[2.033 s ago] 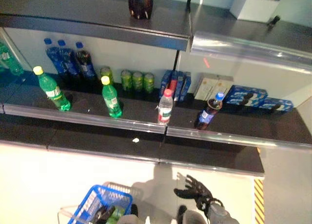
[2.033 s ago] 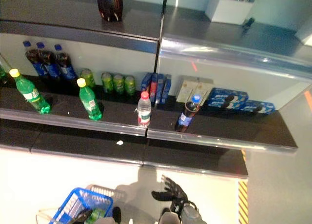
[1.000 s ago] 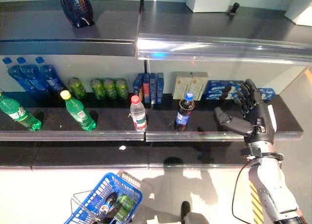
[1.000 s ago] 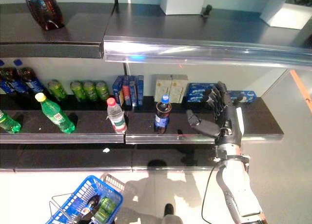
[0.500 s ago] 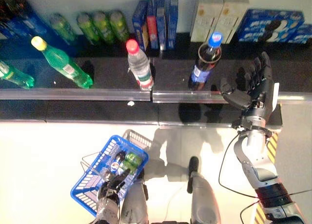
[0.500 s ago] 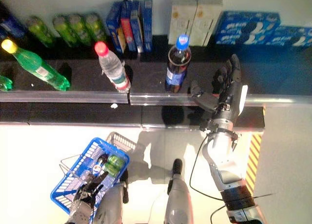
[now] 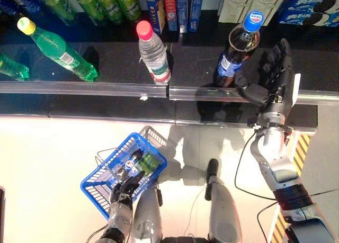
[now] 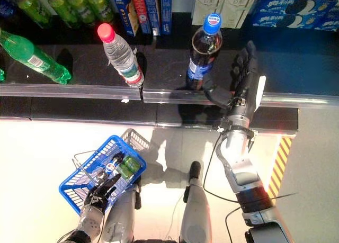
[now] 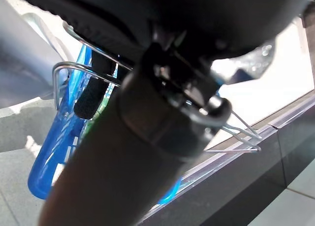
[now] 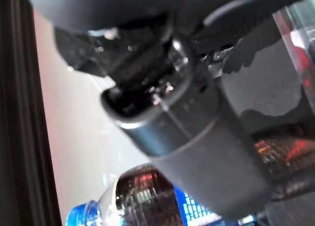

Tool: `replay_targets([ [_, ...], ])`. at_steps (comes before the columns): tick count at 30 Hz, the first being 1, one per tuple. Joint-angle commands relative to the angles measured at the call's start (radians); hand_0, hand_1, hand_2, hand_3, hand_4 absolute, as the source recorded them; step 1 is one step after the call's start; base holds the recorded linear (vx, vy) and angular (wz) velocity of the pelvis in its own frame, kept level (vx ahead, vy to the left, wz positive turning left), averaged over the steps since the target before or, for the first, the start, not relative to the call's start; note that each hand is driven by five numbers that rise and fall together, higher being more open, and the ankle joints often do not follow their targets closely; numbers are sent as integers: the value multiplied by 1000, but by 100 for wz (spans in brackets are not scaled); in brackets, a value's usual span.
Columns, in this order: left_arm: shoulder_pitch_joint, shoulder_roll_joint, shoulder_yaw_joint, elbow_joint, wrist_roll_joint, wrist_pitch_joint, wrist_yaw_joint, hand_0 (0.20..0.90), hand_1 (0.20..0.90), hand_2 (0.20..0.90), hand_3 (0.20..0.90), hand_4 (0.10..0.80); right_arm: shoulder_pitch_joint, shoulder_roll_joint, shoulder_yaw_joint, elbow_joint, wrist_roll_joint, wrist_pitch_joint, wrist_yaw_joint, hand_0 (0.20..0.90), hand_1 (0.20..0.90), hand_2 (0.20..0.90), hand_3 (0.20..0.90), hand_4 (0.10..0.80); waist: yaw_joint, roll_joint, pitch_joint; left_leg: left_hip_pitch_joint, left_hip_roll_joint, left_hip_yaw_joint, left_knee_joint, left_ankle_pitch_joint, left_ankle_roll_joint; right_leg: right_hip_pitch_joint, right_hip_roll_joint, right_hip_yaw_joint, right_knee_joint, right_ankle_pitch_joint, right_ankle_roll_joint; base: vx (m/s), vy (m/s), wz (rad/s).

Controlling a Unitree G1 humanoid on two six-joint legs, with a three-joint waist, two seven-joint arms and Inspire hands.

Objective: Pick up the drink and place into the basket.

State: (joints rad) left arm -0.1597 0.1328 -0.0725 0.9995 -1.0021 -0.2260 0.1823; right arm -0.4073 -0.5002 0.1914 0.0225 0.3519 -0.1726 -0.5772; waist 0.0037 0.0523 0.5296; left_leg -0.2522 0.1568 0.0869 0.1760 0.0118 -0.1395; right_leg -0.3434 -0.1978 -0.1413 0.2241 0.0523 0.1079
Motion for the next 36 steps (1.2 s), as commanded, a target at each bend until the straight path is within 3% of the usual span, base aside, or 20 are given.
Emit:
replay_targets([
  [1, 96, 69, -6, -46, -29, -91, 19, 300, 300, 300, 200, 100, -115, 3, -19, -107, -66, -50, 19, 900, 900, 900, 900, 800, 16, -24, -10, -74, -22, -67, 131, -14, 45, 20, -8, -17, 43, -41, -26, 0, 0, 0],
  [17, 82, 75, -29, -63, -24, -80, 16, 300, 300, 300, 200, 100, -234, 50, 8, 4, -11, 9, -3, 900, 900, 900, 900, 800, 58, -6, -10, -133, -31, -83, 119, 8, 49, -25, -15, -40, 52, -41, -33, 8, 3, 5],
  [27, 73, 75, -44, -68, -24, -74, 17, 300, 300, 300, 200, 100, -317, 37, -3, 76, 23, -3, -52, 900, 900, 900, 900, 800, 75, 3, -10, -161, -32, -85, 128, 13, 50, -48, -17, -53, 63, -44, -37, 1, -3, 2],
  [28, 72, 75, -48, -71, -23, -71, 18, 300, 300, 300, 200, 100, -340, 31, -9, 96, 21, 4, -79, 300, 300, 300, 200, 100, 80, 7, -10, -165, -34, -88, 132, 16, 50, -50, -19, -54, 66, -45, -37, 0, 0, 0],
  [36, 77, 79, -55, -72, -20, -66, 7, 300, 300, 300, 200, 100, -412, -3, -33, 162, 31, 1, -116, 300, 300, 300, 200, 100, 100, 16, -10, -176, -40, -92, 152, 13, 54, -53, -26, -64, 82, -54, -43, 0, 0, 0],
])
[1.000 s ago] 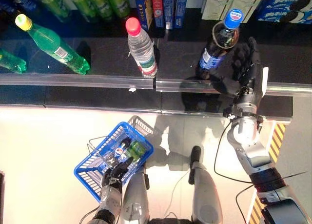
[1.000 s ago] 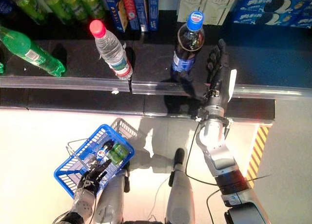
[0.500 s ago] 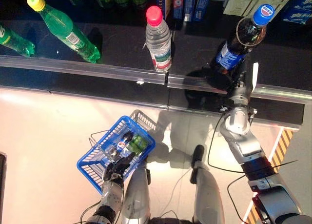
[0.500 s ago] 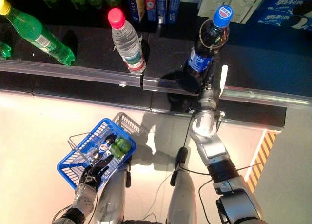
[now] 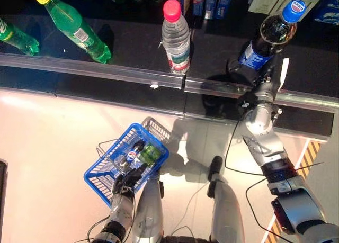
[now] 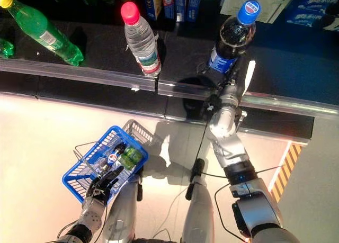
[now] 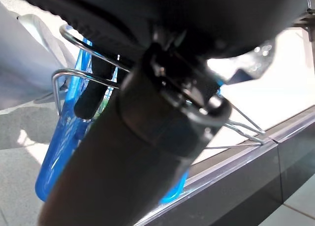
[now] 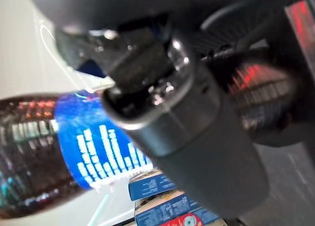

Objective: Pick up the drink and place into the basket.

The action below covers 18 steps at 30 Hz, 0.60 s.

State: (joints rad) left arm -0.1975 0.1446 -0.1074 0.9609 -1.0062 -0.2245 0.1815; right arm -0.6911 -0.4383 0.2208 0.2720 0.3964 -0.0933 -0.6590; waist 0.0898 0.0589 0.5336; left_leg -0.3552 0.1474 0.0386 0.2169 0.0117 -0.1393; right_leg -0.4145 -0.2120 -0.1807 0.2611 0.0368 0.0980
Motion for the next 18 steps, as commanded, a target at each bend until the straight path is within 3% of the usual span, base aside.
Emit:
replay_targets([
  [1, 114, 68, -20, -33, -16, -67, 7, 300, 300, 300, 200, 100, -129, -66, -64, -87, -16, -80, -37, 300, 300, 300, 200, 100, 14, 9, -14, -74, -31, -44, 113, 13, 54, 18, -12, -25, 47, -39, -33, 0, 0, 0],
  [10, 125, 62, -4, -40, -54, -72, -12, 300, 300, 300, 200, 100, -104, -77, -88, -92, -25, -94, -27, 300, 300, 300, 200, 100, 13, 5, -14, -43, -30, -40, 126, 6, 52, 55, -10, -25, 57, -56, -41, -7, 16, 4],
  [18, 163, 65, 54, -51, -20, -68, -6, 300, 300, 300, 200, 100, 28, -42, -100, -231, -21, -150, 40, 300, 300, 300, 200, 100, 11, -28, -39, 73, -10, -15, 116, -3, 46, 191, 2, -38, 44, -87, -48, -7, -17, 3],
])
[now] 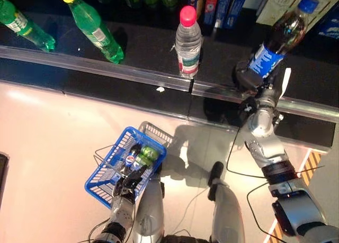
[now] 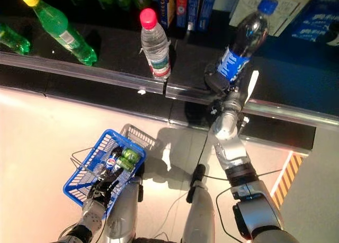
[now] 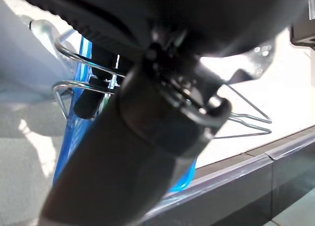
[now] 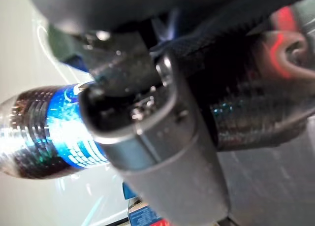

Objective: Pick up the drink and place into the basket.

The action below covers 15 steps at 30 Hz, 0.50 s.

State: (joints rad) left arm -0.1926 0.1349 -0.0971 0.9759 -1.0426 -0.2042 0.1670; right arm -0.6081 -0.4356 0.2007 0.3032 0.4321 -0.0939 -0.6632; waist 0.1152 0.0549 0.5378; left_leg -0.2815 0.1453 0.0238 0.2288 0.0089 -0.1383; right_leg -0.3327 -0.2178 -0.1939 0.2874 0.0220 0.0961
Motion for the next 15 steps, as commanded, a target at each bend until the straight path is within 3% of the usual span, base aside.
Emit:
replay_targets([
  [1, 164, 72, 48, -62, 20, -92, 6, 300, 300, 300, 200, 100, -42, -39, -78, -275, -60, -153, 53, 300, 300, 300, 200, 100, -15, -26, -54, 11, -8, 1, 98, -2, 45, 123, 8, -27, 11, -74, -46, 73, 13, 5],
  [7, 193, 54, 79, -64, 70, -126, 2, 300, 300, 300, 200, 100, 38, -24, -70, -393, -72, -137, 127, 300, 300, 300, 200, 100, -19, -40, -116, 88, -5, 15, 74, -6, 36, 207, 3, -36, -9, -92, -47, 81, 18, 4],
  [15, 287, 78, 127, -116, 183, -160, -66, 300, 300, 300, 200, 100, 181, -38, -75, -579, 82, -125, 339, 300, 300, 300, 200, 100, -25, -40, -242, 217, 6, 41, 35, -12, 28, 328, 2, -38, -32, -116, -37, 148, 32, 1],
])
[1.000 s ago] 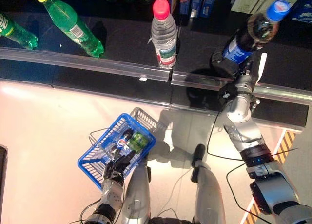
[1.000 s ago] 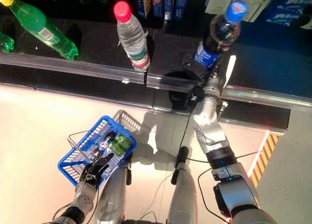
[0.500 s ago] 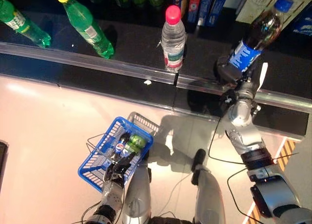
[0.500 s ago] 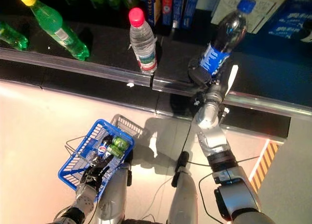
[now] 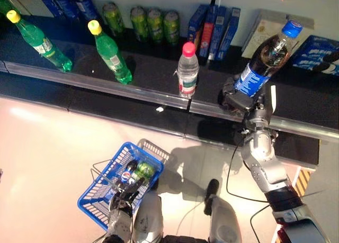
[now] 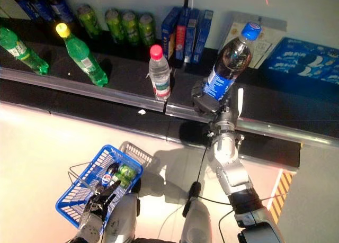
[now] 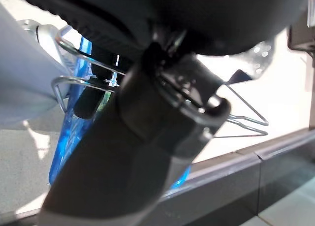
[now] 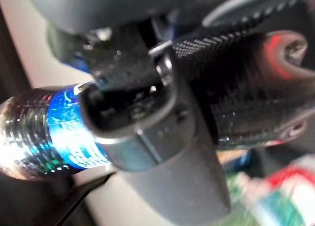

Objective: Pick up the drink and place into the basket.

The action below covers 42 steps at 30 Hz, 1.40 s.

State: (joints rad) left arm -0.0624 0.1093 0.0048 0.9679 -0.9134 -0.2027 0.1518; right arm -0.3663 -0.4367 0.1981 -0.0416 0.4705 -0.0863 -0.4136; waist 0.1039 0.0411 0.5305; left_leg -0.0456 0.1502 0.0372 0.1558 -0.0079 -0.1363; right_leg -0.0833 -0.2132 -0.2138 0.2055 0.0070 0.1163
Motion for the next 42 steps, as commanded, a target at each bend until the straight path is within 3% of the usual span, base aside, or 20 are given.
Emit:
replay_targets([
  [1, 171, 107, 35, -114, 44, -171, -72, 300, 300, 300, 200, 100, -42, -37, -67, -246, 87, -119, 126, 300, 300, 300, 200, 100, -14, -25, -252, -4, 2, 32, 102, 6, 27, 91, -2, -15, 47, -104, -56, 122, 31, 0],
  [5, 203, 113, 58, -146, 11, -207, -128, 300, 300, 300, 200, 100, 33, -39, -55, -298, 172, -81, 267, 300, 300, 300, 200, 100, -18, -20, -288, 32, 6, 41, 83, 7, 27, 124, 2, -10, 41, -113, -54, 70, 31, 0],
  [10, 221, 119, 63, -217, 2, -227, -136, 300, 300, 300, 200, 100, 108, -21, -21, -334, 212, -35, 321, 300, 300, 300, 200, 100, -20, -16, -310, 62, 7, 38, 63, 9, 27, 142, 3, -10, 46, -122, -53, 3, -9, 2],
  [19, 197, 147, 44, -315, -48, -290, -209, 300, 300, 300, 200, 100, 60, 8, 181, -406, 239, -20, 443, 300, 300, 300, 200, 100, 9, -7, -328, 67, 11, 14, 31, 37, 22, 146, -1, -20, 47, -130, -51, -21, -6, 4],
  [29, 188, 205, -25, -572, 44, -256, -267, 300, 300, 300, 200, 100, -80, 66, 357, -373, 177, 4, 341, 300, 300, 300, 200, 100, 99, 6, -315, 27, -12, -64, 39, 45, 18, 141, -29, -62, 68, -134, -51, -29, 34, 28],
  [32, 194, 221, -49, -643, 47, -240, -339, 300, 300, 300, 200, 100, -111, 87, 378, -347, 151, 19, 286, 300, 300, 300, 200, 100, 131, 10, -310, 8, -21, -89, 47, 47, 18, 137, -37, -81, 76, -135, -51, -15, 29, 33],
  [42, 229, 288, -110, -1083, -149, -67, -672, 300, 300, 300, 200, 100, -214, 150, 396, -252, 15, 58, 111, 300, 300, 300, 200, 100, 250, 27, -243, -80, -71, -190, 87, 57, 19, 120, -62, -158, 110, -132, -48, -18, 12, 32],
])
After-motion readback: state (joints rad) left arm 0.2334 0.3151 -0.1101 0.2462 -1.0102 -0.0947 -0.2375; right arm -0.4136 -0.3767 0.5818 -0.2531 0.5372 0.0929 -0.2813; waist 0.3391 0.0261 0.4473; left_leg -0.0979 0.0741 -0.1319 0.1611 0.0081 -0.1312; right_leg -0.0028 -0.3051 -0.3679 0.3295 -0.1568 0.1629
